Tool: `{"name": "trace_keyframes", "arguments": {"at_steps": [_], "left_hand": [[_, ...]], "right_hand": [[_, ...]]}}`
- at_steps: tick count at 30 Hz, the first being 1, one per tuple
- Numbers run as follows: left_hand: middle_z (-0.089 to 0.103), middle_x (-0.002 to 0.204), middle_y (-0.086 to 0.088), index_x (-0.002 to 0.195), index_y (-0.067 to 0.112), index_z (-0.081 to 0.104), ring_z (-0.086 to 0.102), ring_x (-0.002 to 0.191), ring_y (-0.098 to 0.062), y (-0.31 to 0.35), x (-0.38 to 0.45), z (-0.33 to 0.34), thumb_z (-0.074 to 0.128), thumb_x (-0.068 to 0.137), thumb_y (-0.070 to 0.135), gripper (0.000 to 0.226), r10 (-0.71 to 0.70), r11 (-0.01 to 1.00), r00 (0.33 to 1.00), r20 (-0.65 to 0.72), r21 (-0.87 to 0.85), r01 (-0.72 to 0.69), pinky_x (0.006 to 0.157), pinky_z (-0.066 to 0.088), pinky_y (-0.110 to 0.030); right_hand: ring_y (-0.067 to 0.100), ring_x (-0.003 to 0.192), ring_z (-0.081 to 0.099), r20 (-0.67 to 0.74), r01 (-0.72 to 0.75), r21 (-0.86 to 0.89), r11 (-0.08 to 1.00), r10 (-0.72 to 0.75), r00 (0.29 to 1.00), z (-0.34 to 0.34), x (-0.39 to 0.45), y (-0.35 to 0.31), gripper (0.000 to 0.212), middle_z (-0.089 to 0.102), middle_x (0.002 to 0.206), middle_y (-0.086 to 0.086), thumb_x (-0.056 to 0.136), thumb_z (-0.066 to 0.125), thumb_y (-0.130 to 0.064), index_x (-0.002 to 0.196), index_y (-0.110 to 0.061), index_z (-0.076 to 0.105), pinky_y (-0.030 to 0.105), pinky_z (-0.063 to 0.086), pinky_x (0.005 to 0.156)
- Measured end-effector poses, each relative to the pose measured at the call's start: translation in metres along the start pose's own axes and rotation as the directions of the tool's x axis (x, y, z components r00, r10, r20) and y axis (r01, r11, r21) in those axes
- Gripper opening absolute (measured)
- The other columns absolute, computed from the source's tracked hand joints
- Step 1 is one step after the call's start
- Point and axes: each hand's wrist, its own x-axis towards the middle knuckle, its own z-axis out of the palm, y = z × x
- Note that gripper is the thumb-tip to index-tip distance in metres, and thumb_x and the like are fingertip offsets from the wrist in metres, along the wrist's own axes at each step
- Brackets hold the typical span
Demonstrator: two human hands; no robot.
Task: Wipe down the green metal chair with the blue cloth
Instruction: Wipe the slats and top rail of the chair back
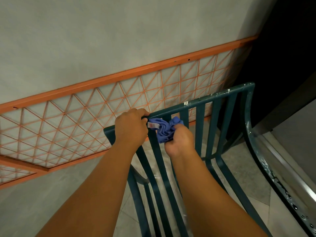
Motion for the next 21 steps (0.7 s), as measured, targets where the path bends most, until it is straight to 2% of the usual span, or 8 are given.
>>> {"name": "trace_keyframes", "arguments": {"at_steps": [5,8,9,11,12,13,16,21], "left_hand": [[0.067,0.110,-0.001,0.109,0.026,0.066,0.061,0.098,-0.026,0.009,0.005,-0.001,0.056,0.088,0.012,0.027,-0.077,0.995,0.997,0.020,0.058,0.075,0.084,0.046,-0.038],[0.064,0.110,-0.002,0.109,0.026,0.062,0.059,0.099,-0.025,0.017,0.010,-0.001,0.058,0.087,0.013,0.026,-0.135,0.987,0.990,0.050,0.090,0.130,0.084,0.043,-0.037],[0.063,0.111,-0.002,0.110,0.025,0.060,0.058,0.101,-0.025,0.021,0.012,-0.001,0.059,0.087,0.015,0.025,-0.126,0.990,0.991,0.044,0.070,0.123,0.084,0.043,-0.038],[0.061,0.117,-0.002,0.116,0.023,0.058,0.057,0.105,-0.024,0.032,0.014,0.004,0.058,0.090,0.022,0.026,-0.057,0.998,0.998,0.017,0.020,0.057,0.085,0.044,-0.038],[0.061,0.119,-0.002,0.119,0.022,0.056,0.057,0.107,-0.025,0.038,0.015,0.007,0.057,0.091,0.023,0.028,-0.027,1.000,1.000,0.015,0.004,0.027,0.085,0.045,-0.038],[0.061,0.120,-0.003,0.122,0.021,0.055,0.058,0.106,-0.025,0.043,0.016,0.009,0.057,0.091,0.022,0.031,-0.021,1.000,1.000,0.022,-0.011,0.021,0.084,0.046,-0.039],[0.065,0.105,-0.005,0.109,0.018,0.061,0.059,0.088,-0.023,0.052,0.021,0.011,0.056,0.090,0.019,0.019,-0.094,0.995,0.994,0.047,0.029,0.093,0.065,0.043,-0.034],[0.067,0.096,-0.005,0.100,0.018,0.067,0.061,0.082,-0.021,0.058,0.034,0.009,0.062,0.090,0.019,0.011,-0.223,0.969,0.970,0.102,0.130,0.209,0.061,0.043,-0.031]], "right_hand": [[0.029,0.086,0.068,0.038,0.050,-0.043,0.998,-0.048,0.998,-0.008,-0.004,-0.002,0.030,0.067,0.109,0.017,0.096,0.041,-0.003,0.117,-0.012,0.060,0.038,0.058,0.069],[0.021,0.090,0.067,0.068,0.353,-0.253,0.901,-0.348,0.935,-0.016,-0.015,-0.008,0.033,0.068,0.108,0.006,0.094,0.043,-0.004,0.112,-0.023,0.063,0.031,0.057,0.077],[0.014,0.096,0.063,0.113,0.511,-0.390,0.766,-0.511,0.852,-0.017,-0.017,-0.010,0.037,0.065,0.114,0.001,0.093,0.044,-0.002,0.118,-0.024,0.061,0.023,0.053,0.082],[0.006,0.110,0.051,0.306,0.756,-0.568,0.326,-0.769,0.561,-0.014,-0.018,-0.015,0.045,0.056,0.126,-0.003,0.091,0.046,0.000,0.130,-0.019,0.056,0.015,0.042,0.094],[0.010,0.120,0.046,0.435,0.788,-0.611,0.079,-0.798,0.418,-0.013,-0.010,-0.017,0.048,0.051,0.133,0.001,0.088,0.047,-0.001,0.133,-0.018,0.054,0.022,0.037,0.103],[0.018,0.132,0.038,0.570,0.744,-0.651,-0.151,-0.745,0.347,-0.011,-0.003,-0.021,0.052,0.045,0.143,0.004,0.086,0.048,-0.005,0.136,-0.020,0.052,0.035,0.029,0.111],[0.029,0.148,-0.002,0.772,0.535,-0.635,-0.558,-0.438,0.460,-0.014,0.021,-0.026,0.058,0.017,0.160,-0.002,0.092,0.048,-0.025,0.147,-0.033,0.033,0.059,-0.006,0.114],[0.029,0.148,-0.003,0.861,0.464,-0.486,-0.740,-0.314,0.401,-0.028,0.040,-0.051,0.065,0.017,0.160,-0.004,0.092,0.052,-0.020,0.149,-0.036,0.025,0.064,-0.012,0.111]]}}
